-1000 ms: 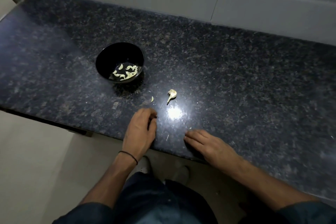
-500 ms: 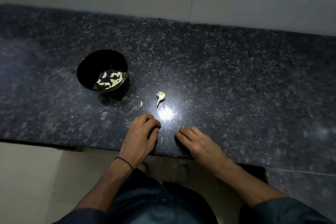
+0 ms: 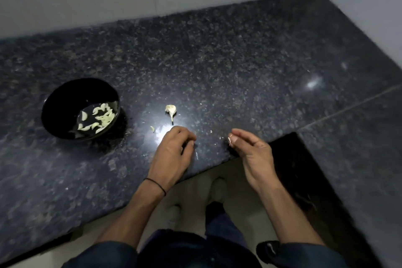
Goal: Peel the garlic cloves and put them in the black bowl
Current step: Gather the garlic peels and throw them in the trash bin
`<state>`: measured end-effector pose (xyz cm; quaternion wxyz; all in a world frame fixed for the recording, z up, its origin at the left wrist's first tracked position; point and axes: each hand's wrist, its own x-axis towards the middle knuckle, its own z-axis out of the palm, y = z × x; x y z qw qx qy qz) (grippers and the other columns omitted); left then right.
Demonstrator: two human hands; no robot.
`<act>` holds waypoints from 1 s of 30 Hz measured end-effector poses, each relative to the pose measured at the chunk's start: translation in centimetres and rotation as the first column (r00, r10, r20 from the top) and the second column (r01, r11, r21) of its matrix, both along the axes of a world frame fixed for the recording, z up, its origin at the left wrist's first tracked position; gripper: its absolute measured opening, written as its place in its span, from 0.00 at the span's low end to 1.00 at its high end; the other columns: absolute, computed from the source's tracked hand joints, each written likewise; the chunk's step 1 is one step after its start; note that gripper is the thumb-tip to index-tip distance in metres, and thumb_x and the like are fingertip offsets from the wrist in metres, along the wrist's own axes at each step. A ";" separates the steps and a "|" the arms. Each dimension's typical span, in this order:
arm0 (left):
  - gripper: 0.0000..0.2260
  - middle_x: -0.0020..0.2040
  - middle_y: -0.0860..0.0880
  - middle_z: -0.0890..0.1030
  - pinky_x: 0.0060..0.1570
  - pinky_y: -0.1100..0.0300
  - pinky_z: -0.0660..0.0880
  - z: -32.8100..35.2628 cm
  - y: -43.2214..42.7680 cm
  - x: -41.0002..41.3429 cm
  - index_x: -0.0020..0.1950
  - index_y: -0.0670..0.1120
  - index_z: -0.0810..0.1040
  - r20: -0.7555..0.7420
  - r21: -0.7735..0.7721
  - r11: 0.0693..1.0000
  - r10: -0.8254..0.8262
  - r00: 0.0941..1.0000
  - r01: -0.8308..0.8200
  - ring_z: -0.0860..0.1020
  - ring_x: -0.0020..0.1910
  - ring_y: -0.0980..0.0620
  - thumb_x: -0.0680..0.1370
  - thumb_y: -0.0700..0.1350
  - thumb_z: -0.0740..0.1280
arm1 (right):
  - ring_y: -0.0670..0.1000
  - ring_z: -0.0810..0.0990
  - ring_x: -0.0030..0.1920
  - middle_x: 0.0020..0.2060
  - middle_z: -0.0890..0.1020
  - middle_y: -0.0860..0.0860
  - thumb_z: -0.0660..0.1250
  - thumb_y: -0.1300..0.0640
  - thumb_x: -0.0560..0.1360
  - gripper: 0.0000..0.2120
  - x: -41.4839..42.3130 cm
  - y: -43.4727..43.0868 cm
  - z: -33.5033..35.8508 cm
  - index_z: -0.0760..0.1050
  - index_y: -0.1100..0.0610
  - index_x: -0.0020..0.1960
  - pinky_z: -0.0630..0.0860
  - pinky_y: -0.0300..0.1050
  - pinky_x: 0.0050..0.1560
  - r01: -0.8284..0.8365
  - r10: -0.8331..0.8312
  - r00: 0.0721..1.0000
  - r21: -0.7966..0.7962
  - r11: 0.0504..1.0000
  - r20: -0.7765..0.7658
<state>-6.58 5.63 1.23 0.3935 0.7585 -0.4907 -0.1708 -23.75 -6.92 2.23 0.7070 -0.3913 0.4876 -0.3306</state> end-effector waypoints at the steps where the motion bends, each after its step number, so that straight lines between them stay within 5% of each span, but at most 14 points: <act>1: 0.03 0.50 0.51 0.76 0.54 0.57 0.73 0.1 -0.2 -0.2 0.50 0.46 0.79 0.003 -0.007 0.999 -0.038 0.999 0.038 0.76 0.51 0.52 0.79 0.39 0.66 | 0.49 0.84 0.46 0.47 0.86 0.57 0.71 0.72 0.74 0.11 -0.7 0.8 0.2 0.82 0.65 0.54 0.81 0.38 0.51 0.056 -0.058 0.997 0.050 0.997 0.046; 11: 0.05 0.48 0.51 0.79 0.52 0.64 0.72 1.6 -2.1 -11.5 0.50 0.46 0.81 -0.001 -0.005 0.868 -0.497 0.868 0.497 0.77 0.48 0.55 0.78 0.38 0.67 | 0.49 0.86 0.46 0.48 0.85 0.59 0.68 0.72 0.74 0.13 -13.6 9.4 0.4 0.80 0.65 0.57 0.81 0.36 0.46 0.476 -0.531 0.834 0.291 0.830 0.149; 21: 0.06 0.49 0.53 0.76 0.51 0.59 0.73 -1.3 1.5 -33.4 0.54 0.47 0.80 0.000 0.208 0.404 -0.911 0.413 0.891 0.76 0.49 0.53 0.80 0.41 0.65 | 0.50 0.86 0.46 0.44 0.86 0.57 0.68 0.73 0.74 0.10 -34.7 24.3 -4.2 0.80 0.65 0.54 0.82 0.37 0.47 0.799 -0.868 0.494 0.369 0.474 0.047; 27: 0.07 0.49 0.49 0.79 0.45 0.67 0.68 -8.2 6.5 -44.9 0.54 0.44 0.81 -0.096 0.328 0.223 -0.959 0.268 0.918 0.77 0.46 0.51 0.80 0.39 0.65 | 0.48 0.86 0.44 0.41 0.87 0.53 0.66 0.74 0.75 0.10 -44.8 33.5 -12.3 0.80 0.63 0.52 0.82 0.37 0.50 0.858 -0.911 0.396 0.398 0.323 -0.113; 30: 0.08 0.50 0.48 0.80 0.47 0.61 0.73 -14.0 9.2 -48.8 0.54 0.44 0.81 -0.165 0.381 0.134 -0.964 0.210 0.915 0.78 0.46 0.50 0.80 0.38 0.64 | 0.47 0.86 0.43 0.40 0.87 0.52 0.64 0.74 0.76 0.11 -48.5 36.8 -18.0 0.79 0.63 0.53 0.82 0.35 0.47 0.864 -0.907 0.386 0.409 0.292 -0.168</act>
